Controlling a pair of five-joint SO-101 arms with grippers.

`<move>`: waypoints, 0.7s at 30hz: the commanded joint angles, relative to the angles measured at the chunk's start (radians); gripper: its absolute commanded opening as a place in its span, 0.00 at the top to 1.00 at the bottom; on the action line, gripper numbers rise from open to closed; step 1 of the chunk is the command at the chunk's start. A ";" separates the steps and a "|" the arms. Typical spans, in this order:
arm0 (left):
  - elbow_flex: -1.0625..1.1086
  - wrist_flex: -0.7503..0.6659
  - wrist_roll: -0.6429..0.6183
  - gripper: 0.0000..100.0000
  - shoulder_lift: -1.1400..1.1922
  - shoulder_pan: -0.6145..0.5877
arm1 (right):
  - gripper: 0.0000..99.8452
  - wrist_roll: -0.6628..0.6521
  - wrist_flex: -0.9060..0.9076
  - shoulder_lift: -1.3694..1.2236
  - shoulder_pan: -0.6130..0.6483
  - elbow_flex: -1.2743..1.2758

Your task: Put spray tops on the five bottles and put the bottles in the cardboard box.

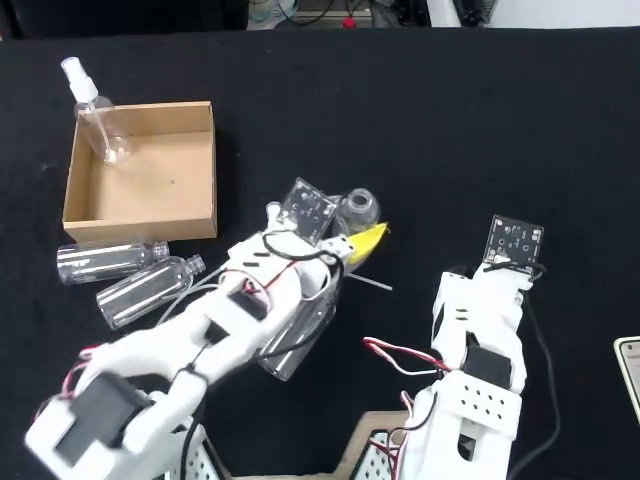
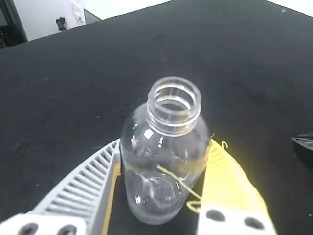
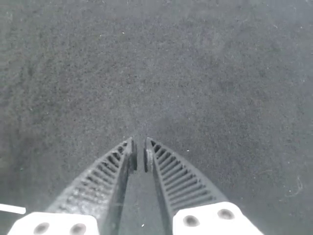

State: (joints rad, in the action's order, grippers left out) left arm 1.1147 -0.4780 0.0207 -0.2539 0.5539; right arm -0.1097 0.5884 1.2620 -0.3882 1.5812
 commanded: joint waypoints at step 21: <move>0.071 1.298 0.009 0.78 -1.246 -0.644 | 0.96 -0.003 -0.017 0.024 -0.012 -0.012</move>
State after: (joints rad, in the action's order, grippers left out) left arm 1.2206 0.6590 0.0207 -1.3433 0.0215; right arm -0.1097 0.5884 1.2620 -0.3882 1.5812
